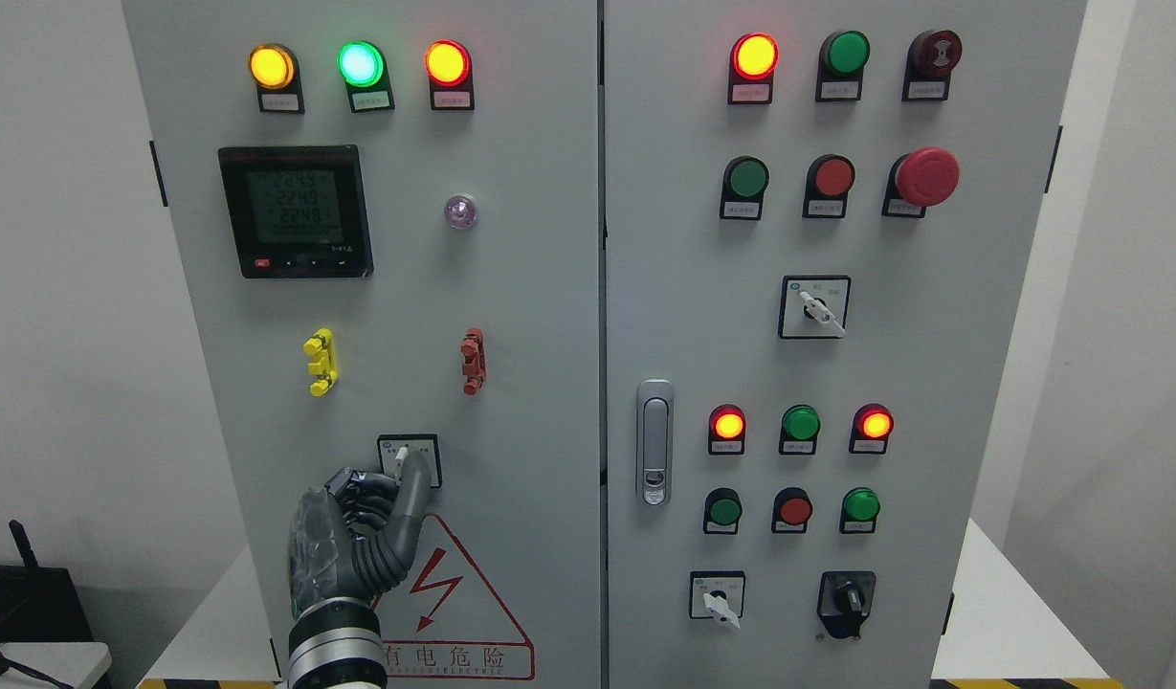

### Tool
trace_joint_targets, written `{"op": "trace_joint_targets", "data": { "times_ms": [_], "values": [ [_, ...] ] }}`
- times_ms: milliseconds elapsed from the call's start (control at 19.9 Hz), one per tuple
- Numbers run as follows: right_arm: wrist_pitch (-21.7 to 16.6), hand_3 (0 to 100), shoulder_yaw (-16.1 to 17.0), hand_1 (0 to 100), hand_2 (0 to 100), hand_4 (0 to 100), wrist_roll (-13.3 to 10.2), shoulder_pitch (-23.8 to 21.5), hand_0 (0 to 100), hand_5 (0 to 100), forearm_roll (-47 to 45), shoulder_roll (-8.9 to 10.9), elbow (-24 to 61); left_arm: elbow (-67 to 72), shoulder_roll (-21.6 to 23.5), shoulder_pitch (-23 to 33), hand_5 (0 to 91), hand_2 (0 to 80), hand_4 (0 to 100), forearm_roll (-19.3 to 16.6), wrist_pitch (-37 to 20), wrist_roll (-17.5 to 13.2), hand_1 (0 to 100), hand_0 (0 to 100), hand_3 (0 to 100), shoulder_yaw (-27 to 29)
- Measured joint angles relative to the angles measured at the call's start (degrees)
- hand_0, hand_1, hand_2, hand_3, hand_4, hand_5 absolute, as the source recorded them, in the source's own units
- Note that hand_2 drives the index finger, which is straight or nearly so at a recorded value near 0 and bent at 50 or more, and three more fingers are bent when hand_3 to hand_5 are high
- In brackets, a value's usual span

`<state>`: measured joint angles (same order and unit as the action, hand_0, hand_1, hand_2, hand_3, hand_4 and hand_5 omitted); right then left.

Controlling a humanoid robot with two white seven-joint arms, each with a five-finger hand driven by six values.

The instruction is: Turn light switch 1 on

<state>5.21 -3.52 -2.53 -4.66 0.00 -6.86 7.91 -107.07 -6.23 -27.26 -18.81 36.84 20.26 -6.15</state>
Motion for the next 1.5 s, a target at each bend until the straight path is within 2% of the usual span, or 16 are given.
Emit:
{"op": "trace_joint_targets", "data": {
  "times_ms": [953, 1504],
  "values": [
    [0.0, 0, 0.0, 39, 0, 0, 0.0, 0.0, 12, 0, 0.0, 0.0, 0.0, 0.11, -0.01, -0.09, 77.6, 60.4, 80, 0.0, 0.03, 0.0, 33, 42, 79, -0.02],
    [0.0, 0, 0.0, 39, 0, 0, 0.0, 0.0, 12, 0, 0.0, 0.0, 0.0, 0.36, -0.01, -0.58, 77.9, 60.5, 80, 0.0, 0.03, -0.09, 33, 45, 79, -0.02]
  ]
}}
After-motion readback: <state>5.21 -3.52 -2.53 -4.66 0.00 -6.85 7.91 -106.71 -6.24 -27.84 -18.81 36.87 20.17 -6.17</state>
